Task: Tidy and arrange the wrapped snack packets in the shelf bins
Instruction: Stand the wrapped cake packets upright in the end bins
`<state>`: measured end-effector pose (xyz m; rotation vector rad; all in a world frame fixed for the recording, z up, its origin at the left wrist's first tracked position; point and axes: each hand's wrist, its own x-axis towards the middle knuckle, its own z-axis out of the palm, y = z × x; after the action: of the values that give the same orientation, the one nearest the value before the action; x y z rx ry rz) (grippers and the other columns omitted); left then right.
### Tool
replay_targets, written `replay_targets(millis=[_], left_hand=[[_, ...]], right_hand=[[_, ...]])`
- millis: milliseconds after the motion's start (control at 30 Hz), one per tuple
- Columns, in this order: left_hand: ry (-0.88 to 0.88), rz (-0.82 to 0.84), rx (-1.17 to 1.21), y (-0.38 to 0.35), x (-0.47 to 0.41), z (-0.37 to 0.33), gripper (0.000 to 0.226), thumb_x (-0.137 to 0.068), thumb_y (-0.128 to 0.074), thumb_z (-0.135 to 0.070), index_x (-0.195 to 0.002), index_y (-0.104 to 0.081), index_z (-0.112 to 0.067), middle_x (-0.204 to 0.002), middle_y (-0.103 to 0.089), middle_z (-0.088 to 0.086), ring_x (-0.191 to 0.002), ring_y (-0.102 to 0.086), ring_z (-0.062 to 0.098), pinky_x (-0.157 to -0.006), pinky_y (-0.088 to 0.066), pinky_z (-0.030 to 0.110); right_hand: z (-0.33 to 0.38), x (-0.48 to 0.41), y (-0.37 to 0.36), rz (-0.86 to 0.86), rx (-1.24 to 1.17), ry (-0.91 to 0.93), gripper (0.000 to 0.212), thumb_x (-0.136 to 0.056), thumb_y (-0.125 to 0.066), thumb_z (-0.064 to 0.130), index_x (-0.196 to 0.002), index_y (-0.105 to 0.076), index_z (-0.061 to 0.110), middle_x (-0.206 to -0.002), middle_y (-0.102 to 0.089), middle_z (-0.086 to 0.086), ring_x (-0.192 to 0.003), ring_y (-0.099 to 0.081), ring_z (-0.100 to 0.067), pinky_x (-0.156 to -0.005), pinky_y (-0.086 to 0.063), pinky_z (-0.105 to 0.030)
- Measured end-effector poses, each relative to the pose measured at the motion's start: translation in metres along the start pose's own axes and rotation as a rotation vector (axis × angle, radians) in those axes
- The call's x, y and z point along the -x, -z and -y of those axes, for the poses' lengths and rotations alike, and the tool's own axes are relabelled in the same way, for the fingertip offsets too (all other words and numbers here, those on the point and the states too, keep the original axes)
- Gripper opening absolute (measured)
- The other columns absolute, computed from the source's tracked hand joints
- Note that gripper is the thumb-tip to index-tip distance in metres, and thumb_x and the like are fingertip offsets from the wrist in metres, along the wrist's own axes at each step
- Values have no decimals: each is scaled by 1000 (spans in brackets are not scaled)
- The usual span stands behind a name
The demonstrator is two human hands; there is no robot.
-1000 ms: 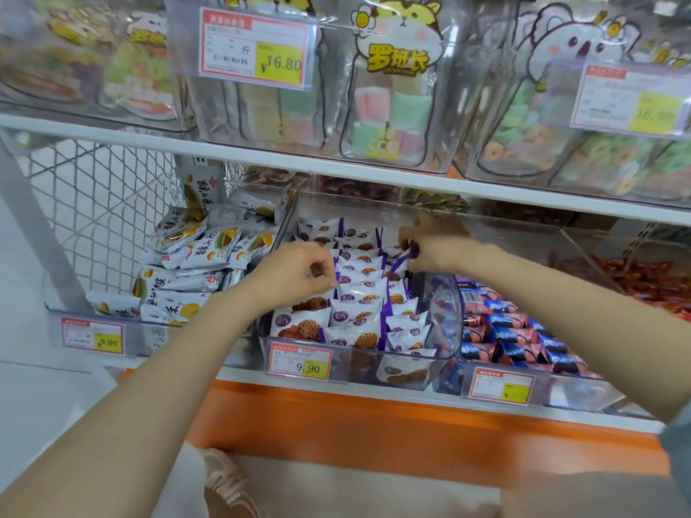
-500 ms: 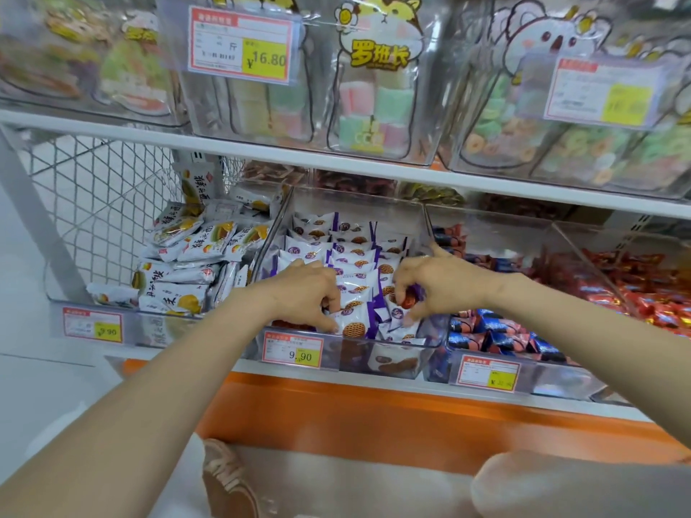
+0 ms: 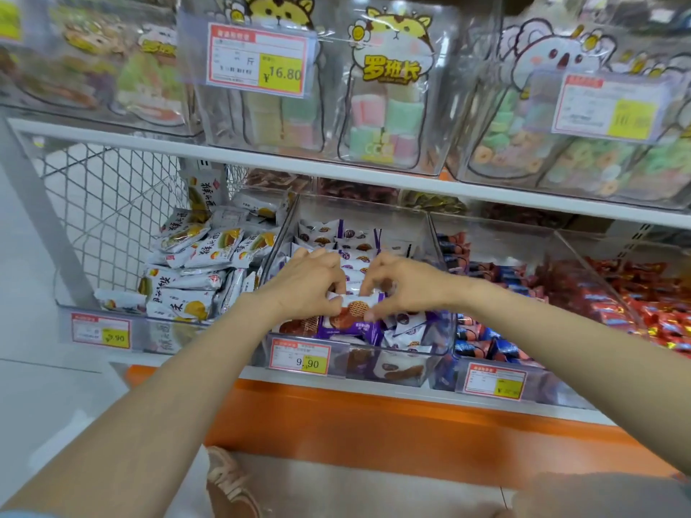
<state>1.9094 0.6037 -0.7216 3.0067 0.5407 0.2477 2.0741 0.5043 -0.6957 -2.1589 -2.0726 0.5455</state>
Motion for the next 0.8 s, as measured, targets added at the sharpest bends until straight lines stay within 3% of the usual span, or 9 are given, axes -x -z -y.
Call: replay_targets(millis=[100,233,400,500,600,633,700,800], left_hand=[[2,6,56,-3,-1,-1,19,-85,-59,-30,-100,-63,-20,-93,-42,-8,-104,-42,14,-82,-21,27],[24,88,154,-1,1,-3,30,-79,-66,-48,-98,-60,-26,-95,-46,-9,-97,-39,9,-91,-25,29],[41,138,36,-8,2,-6,45,-74,-69,-53,-96,-40,-27,-103,-44,-8,-94,-32,9,-84,-24,30],[59,127,36,-8,1,-8,43,-74,-69,-51,-95,-40,-27,-106,-47,-6,-99,-36,11,-86,-25,31],[63,125,72,-8,2,-9,42,-75,-70,-49,-96,-40,-28,-103,-41,-8,-106,-38,14,-90,-25,32],[58,116,92,-9,3,-9,43,-75,-70,-48,-100,-42,-28,-105,-40,-9,-108,-38,14,-91,-25,32],[34,90,114,-11,5,-10,51,-75,-71,-45,-114,-43,-29,-112,-38,-8,-111,-35,12,-93,-24,31],[-27,60,116,-14,7,-11,62,-77,-70,-40,-129,-38,-32,-113,-28,-9,-109,-27,11,-91,-20,28]], right_hand=[[1,1,-16,-17,256,26,52,-67,-75,55,-106,-56,26,-119,-39,4,-100,-48,-17,-83,-42,-32],[2,-3,-24,-107,291,38,48,-65,-79,47,-98,-55,22,-121,-40,1,-98,-50,-21,-81,-41,-33],[1,-7,-27,-197,301,29,46,-65,-80,44,-96,-55,22,-120,-44,3,-94,-53,-19,-76,-40,-31],[2,-6,-22,-107,254,33,45,-66,-82,38,-98,-55,20,-118,-42,3,-93,-50,-18,-70,-38,-29],[-3,-2,10,95,-50,14,30,-74,-78,26,-99,-62,21,-106,-52,6,-85,-52,-10,-73,-40,-24],[-8,-4,21,63,-179,-17,23,-78,-75,24,-98,-64,22,-100,-57,9,-83,-54,-7,-73,-42,-21],[-23,-18,35,-188,-328,-111,10,-86,-67,17,-93,-63,23,-97,-64,6,-79,-60,-8,-69,-46,-18],[-43,-52,32,-433,-422,-268,16,-90,-59,7,-103,-63,16,-101,-61,-5,-69,-61,-11,-57,-52,-14]])
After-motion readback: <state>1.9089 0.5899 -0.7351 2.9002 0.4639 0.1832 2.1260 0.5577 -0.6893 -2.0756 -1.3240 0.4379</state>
